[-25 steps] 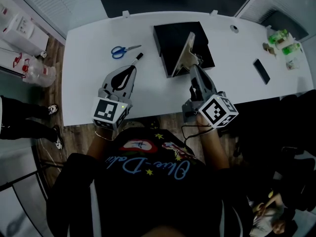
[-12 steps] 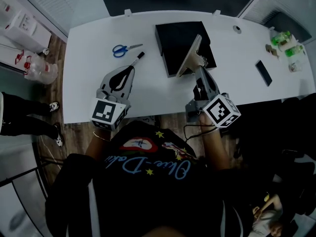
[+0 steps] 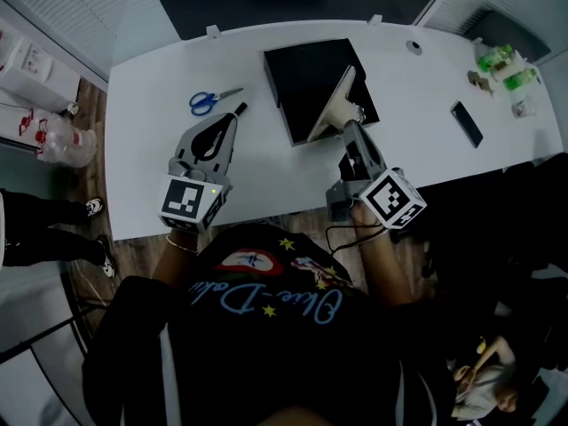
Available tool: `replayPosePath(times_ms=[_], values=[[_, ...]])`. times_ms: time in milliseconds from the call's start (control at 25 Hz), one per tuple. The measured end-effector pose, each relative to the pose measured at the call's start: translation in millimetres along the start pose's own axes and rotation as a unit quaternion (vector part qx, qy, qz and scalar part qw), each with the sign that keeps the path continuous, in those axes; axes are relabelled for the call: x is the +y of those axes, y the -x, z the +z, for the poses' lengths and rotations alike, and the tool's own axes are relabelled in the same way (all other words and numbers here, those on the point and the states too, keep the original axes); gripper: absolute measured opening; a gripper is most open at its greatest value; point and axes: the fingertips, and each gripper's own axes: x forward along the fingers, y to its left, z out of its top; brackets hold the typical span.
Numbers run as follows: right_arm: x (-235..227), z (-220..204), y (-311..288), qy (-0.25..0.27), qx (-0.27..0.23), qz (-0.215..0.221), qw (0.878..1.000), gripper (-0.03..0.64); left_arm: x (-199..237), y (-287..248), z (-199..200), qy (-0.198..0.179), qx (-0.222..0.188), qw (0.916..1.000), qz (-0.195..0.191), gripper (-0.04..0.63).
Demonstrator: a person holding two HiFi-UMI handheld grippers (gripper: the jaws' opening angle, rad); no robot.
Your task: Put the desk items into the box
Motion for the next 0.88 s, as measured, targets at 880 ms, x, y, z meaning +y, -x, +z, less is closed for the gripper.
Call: replayPosePath(times_ms=[880], values=[[-39.7,-15.1,-29.7,-0.109,0.015,-0.039,0.993,0.014,14.4,-18.6,-6.8,-0.003,0.022,0.9997,0.014,0.008]])
